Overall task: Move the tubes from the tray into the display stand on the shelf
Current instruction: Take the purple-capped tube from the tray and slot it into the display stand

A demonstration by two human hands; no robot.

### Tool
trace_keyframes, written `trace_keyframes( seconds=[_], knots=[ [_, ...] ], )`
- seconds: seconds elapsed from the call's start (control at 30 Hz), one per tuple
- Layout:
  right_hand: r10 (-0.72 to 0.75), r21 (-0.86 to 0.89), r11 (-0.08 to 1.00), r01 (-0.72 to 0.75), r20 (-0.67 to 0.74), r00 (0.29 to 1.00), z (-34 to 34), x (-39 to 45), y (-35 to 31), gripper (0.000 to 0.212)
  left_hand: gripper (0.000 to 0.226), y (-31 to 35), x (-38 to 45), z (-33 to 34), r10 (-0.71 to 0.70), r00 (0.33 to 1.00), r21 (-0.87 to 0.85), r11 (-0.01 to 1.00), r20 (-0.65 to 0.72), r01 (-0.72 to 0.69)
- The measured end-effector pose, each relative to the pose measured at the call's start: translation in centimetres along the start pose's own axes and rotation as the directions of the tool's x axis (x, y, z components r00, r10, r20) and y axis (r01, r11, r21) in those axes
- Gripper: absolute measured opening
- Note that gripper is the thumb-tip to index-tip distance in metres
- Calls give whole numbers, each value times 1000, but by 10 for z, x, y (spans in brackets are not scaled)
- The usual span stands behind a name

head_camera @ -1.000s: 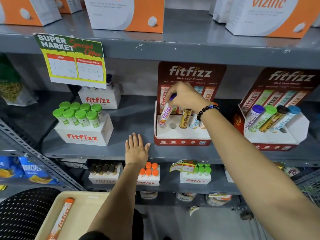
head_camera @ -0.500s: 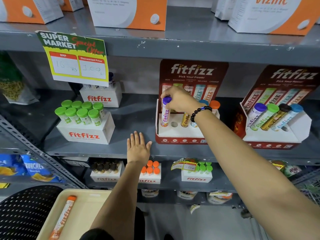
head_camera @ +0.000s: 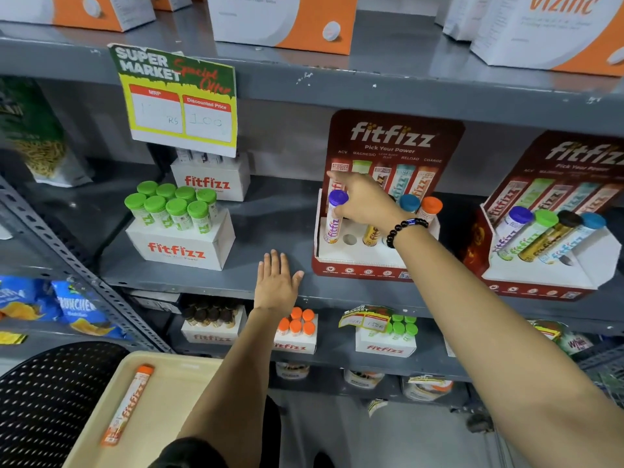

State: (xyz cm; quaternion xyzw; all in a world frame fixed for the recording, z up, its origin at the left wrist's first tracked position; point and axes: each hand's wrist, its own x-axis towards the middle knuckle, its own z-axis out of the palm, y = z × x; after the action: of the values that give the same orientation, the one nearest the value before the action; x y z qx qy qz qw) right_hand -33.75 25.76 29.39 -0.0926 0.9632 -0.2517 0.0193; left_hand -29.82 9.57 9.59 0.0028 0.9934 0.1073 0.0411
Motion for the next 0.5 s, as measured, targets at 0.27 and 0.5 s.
trace_keyframes(
  seconds=[0.27, 0.5],
  knots=[
    [-343, -10, 938, 346, -158, 926, 34, -29, -50, 46, 75, -34, -80, 0, -85, 966, -198, 980, -246, 36],
    [-532, 29, 834, 551, 305, 790, 159, -49, -86, 38, 70, -85, -189, 56, -399, 899, -236, 905, -179, 354]
  ],
)
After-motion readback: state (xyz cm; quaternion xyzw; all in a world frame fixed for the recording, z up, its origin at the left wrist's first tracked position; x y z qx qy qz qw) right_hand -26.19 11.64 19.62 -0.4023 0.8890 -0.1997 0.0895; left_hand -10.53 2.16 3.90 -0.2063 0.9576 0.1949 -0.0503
